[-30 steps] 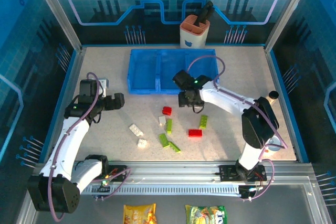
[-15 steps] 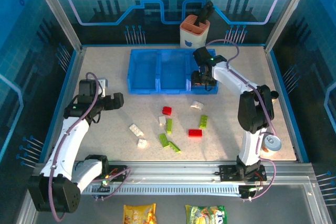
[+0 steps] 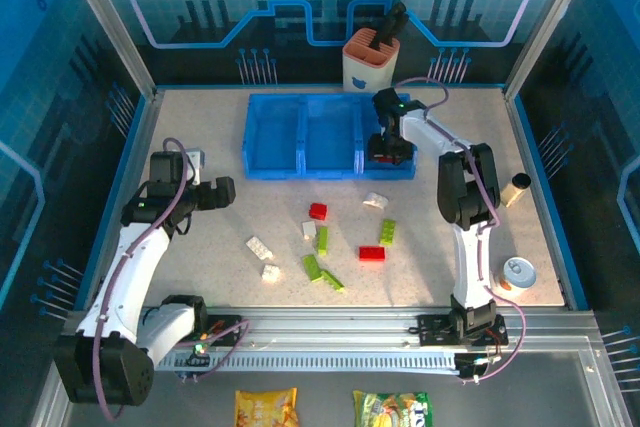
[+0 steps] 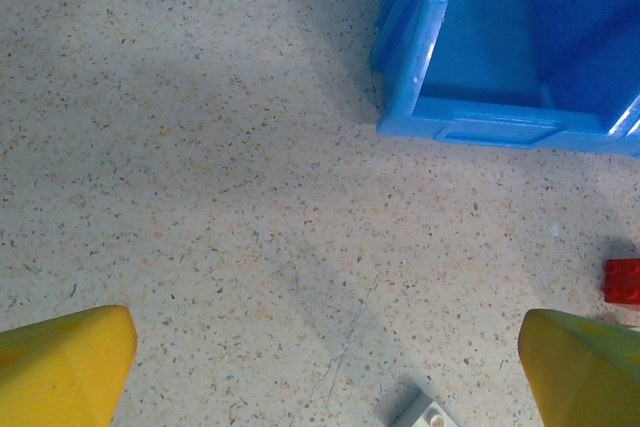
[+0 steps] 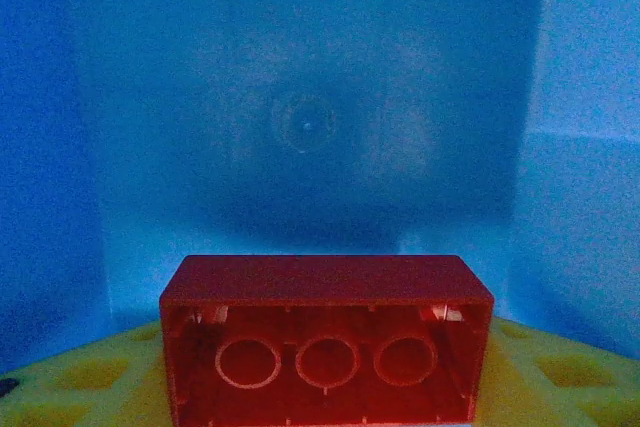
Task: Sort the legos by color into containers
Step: Place the lego in the container.
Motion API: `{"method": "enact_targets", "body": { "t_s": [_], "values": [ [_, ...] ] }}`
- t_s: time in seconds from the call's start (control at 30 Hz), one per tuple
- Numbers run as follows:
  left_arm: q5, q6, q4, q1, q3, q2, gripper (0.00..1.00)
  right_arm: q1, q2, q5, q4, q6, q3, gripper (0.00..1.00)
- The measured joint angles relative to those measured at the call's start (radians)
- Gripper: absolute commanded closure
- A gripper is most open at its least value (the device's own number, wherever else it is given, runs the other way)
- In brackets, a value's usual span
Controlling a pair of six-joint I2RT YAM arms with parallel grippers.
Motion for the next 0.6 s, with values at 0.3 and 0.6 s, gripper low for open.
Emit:
{"method": "enact_targets", "body": {
  "t_s": [0.3, 0.6],
  "values": [
    [0.000, 0.000, 0.000, 0.001, 0.000, 0.001, 0.01, -0.006, 0.037, -0.020, 0.005, -0.010, 0.003, 0.30],
    [0.000, 0.000, 0.000, 0.001, 0.000, 0.003, 0.01, -0.006, 0.037, -0.028, -0.001, -0.014, 0.018, 0.25]
  ]
}}
